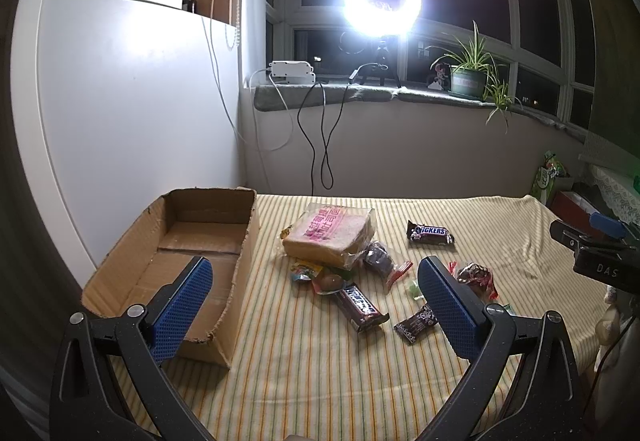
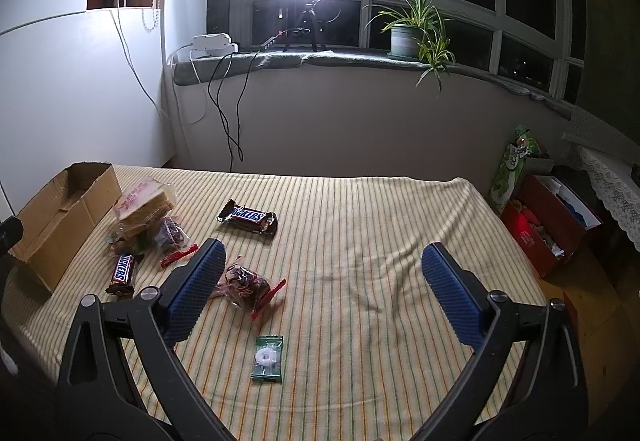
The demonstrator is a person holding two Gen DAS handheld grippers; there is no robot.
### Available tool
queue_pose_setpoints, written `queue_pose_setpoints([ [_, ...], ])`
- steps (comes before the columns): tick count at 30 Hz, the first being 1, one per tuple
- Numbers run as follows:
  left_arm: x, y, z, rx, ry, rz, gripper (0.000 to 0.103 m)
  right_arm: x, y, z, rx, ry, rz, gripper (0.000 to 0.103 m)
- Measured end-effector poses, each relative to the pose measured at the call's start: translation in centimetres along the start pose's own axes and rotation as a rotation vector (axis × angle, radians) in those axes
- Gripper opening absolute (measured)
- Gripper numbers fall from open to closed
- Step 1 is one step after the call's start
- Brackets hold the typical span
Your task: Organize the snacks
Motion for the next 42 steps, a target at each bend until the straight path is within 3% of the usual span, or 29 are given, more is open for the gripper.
queue_pose_setpoints([
  [13,0.0,-0.1,-0.1,0.001,0.003,-0.003,0.102,0.4,0.0,-0.4,0.001,0.014,0.013,0.100],
  [17,0.2,-0.3,-0.3,0.002,0.006,-0.008,0.102,0.6,0.1,-0.6,0.000,0.028,0.025,0.093],
  [31,1.4,-1.5,-1.3,0.007,0.050,-0.046,0.100,1.5,-0.2,-1.8,0.006,0.072,0.052,0.090],
  [34,1.9,-1.8,-1.8,0.006,0.070,-0.062,0.098,1.8,-0.2,-2.3,0.011,0.094,0.076,0.089],
  [42,4.1,-3.5,-4.0,-0.005,0.169,-0.166,0.078,3.5,0.8,-5.9,0.000,0.233,0.211,0.068],
])
Point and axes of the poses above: each gripper's, at about its wrist camera, not at the fingertips, and x roughly the way its jaws point, y to its left, z to its top, the point moved 7 cm from there along x, roughly the way its jaws point, and after that the axes turned 5 degrees about x, right-handed, at the moved point
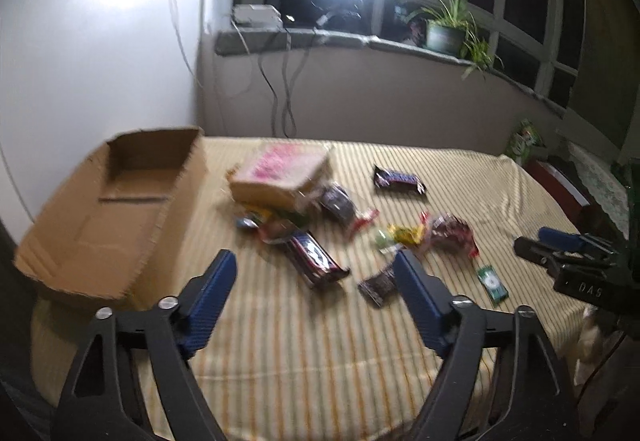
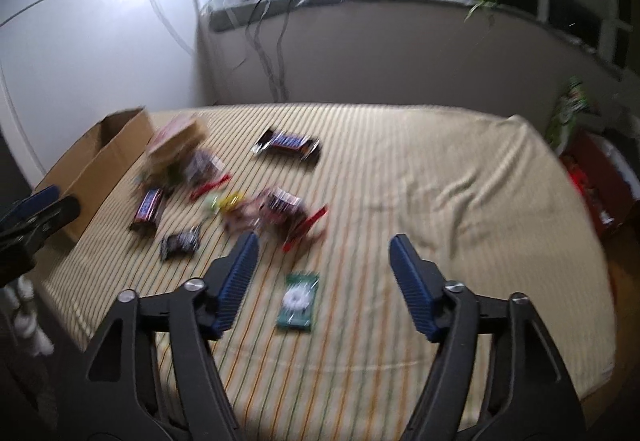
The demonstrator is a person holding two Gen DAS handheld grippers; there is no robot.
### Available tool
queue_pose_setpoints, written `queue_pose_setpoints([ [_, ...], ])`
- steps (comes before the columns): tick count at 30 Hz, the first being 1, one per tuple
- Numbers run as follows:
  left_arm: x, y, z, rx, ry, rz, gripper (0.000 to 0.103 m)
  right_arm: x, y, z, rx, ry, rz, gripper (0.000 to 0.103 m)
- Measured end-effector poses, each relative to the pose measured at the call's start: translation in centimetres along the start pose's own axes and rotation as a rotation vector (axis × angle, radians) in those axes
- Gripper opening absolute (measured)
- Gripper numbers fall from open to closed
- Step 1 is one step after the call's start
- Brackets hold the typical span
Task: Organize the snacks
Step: 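Grasp the dark candy packet with left tool while right tool grasps green mint pack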
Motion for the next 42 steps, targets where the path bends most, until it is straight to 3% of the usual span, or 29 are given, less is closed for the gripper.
queue_pose_setpoints([
  [4,1.3,-1.6,-0.5,0.029,0.040,-0.065,0.065,0.9,0.3,-1.5,0.007,0.048,0.039,0.067],
  [8,2.9,-3.6,-1.0,0.076,0.082,-0.133,0.057,1.8,0.7,-2.4,0.002,0.087,0.065,0.059],
  [14,5.8,-5.5,-1.4,0.135,0.152,-0.202,0.048,3.3,1.4,-3.4,-0.007,0.145,0.072,0.053],
  [25,8.8,-6.1,-1.8,0.237,0.220,-0.219,0.046,4.0,1.5,-4.0,-0.033,0.173,0.051,0.050],
  [28,9.0,-6.3,-2.2,0.247,0.234,-0.232,0.040,4.1,1.7,-4.1,-0.053,0.175,0.038,0.049],
  [34,9.3,-6.4,-2.3,0.247,0.234,-0.246,0.026,4.1,1.7,-4.3,-0.078,0.176,0.012,0.037],
  [36,9.2,-6.3,-2.3,0.239,0.230,-0.247,0.023,4.1,1.4,-4.2,-0.075,0.175,0.002,0.025],
  [42,8.5,-6.3,-2.4,0.220,0.218,-0.256,0.022,4.1,1.4,-4.2,-0.080,0.172,-0.007,0.025],
])
Point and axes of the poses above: each gripper's, at about its wrist camera, not at the fingertips, and x roughly the way its jaws point, y to its left, z to its top, the point moved 7 cm from there along x, roughly the way its jaws point, and after that the axes turned 5 degrees about x, right-handed, at the moved point
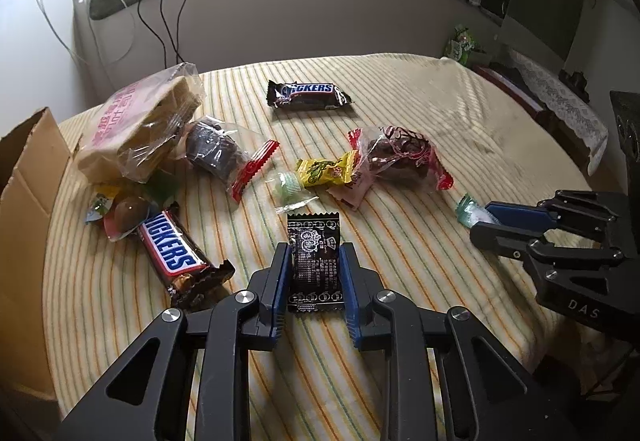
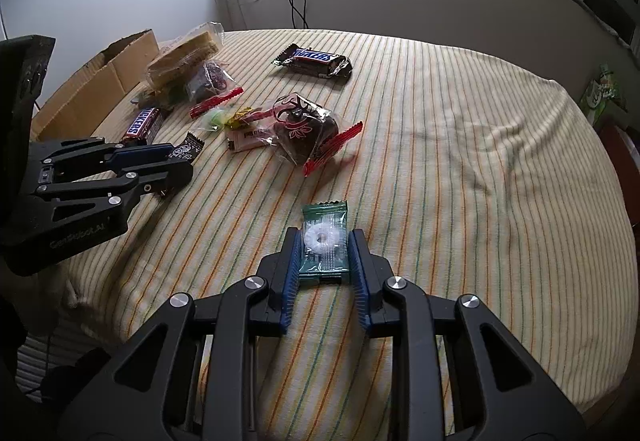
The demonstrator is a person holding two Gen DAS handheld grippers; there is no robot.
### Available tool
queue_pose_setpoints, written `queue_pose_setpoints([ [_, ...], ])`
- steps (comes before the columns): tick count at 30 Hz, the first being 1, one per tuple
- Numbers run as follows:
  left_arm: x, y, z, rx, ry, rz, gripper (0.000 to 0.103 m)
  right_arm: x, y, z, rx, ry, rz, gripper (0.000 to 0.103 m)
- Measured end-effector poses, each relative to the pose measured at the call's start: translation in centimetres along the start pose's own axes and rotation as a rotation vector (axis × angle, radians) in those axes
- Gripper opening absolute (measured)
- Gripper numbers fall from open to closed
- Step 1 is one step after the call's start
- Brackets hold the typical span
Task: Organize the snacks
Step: 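Grasp the dark candy packet with left tool while right tool grasps green mint pack, then carry both packets into the cardboard box and open both tools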
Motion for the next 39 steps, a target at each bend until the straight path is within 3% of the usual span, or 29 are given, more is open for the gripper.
queue_pose_setpoints([
  [9,-3.2,1.2,0.5,-0.042,-0.074,-0.002,0.022,-1.8,1.2,1.3,0.000,-0.036,0.031,0.025],
  [16,-7.1,4.7,1.1,-0.087,-0.157,0.063,0.022,-2.9,4.6,4.5,-0.060,-0.085,0.080,0.025],
  [27,-12.7,12.6,-0.7,-0.192,-0.227,0.232,0.022,-2.7,14.5,10.1,-0.198,-0.139,0.226,0.025],
  [39,-15.3,18.8,-4.5,-0.299,-0.216,0.354,0.022,0.0,26.1,12.9,-0.326,-0.115,0.374,0.025],
])
Point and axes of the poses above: each gripper's, at about its wrist camera, not at the fingertips, and x roughly the way its jaws point, y to its left, z to its top, the point moved 7 cm from there along x, roughly the way its jaws point, and after that the axes turned 5 degrees about x, right-handed, at the moved point
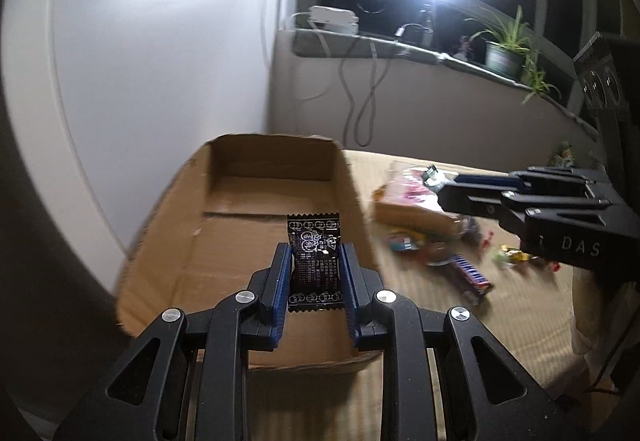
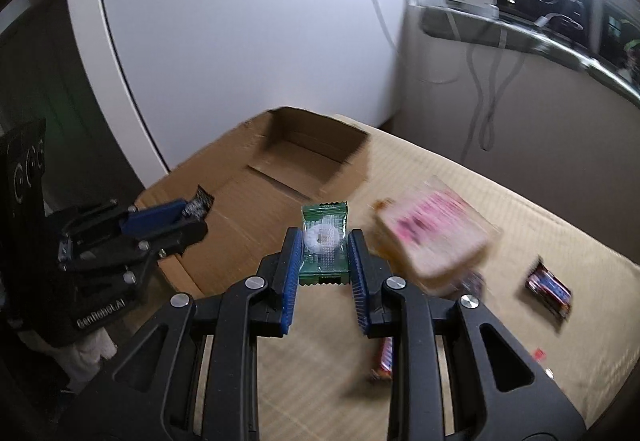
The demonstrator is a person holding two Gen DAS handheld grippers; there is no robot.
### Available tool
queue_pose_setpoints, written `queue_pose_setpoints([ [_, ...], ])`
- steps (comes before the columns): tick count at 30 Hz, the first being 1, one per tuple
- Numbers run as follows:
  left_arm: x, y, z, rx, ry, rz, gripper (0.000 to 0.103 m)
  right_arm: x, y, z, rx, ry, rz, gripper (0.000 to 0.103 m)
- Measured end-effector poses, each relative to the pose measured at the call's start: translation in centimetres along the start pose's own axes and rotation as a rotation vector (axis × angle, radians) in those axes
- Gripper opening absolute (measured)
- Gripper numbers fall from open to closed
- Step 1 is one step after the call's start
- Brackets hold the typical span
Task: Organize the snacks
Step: 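Carry both packets into the cardboard box and open both tools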
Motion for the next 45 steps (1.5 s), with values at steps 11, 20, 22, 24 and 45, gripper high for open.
queue_pose_setpoints([
  [11,0.2,2.6,-1.1,-0.040,0.016,0.042,0.022,5.2,4.3,1.1,-0.058,0.051,0.057,0.025],
  [20,0.4,2.7,-1.2,-0.044,0.025,0.064,0.023,6.9,5.5,0.7,-0.093,0.085,0.073,0.025],
  [22,0.4,2.7,-1.1,-0.045,0.026,0.075,0.027,6.9,5.5,0.5,-0.092,0.086,0.071,0.027],
  [24,0.3,2.7,-1.0,-0.045,0.022,0.085,0.037,6.8,5.3,0.6,-0.084,0.082,0.068,0.039],
  [45,-1.7,-0.8,0.3,-0.009,-0.021,0.050,0.046,1.5,0.1,0.5,-0.027,0.004,0.007,0.085],
])
Point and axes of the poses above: each gripper's, at about its wrist camera, not at the fingertips, and x roughly the way its jaws point, y to its left, z to its top, the point moved 7 cm from there along x, roughly the way its jaws point, and after that the axes turned 5 degrees about x, right-handed, at the moved point
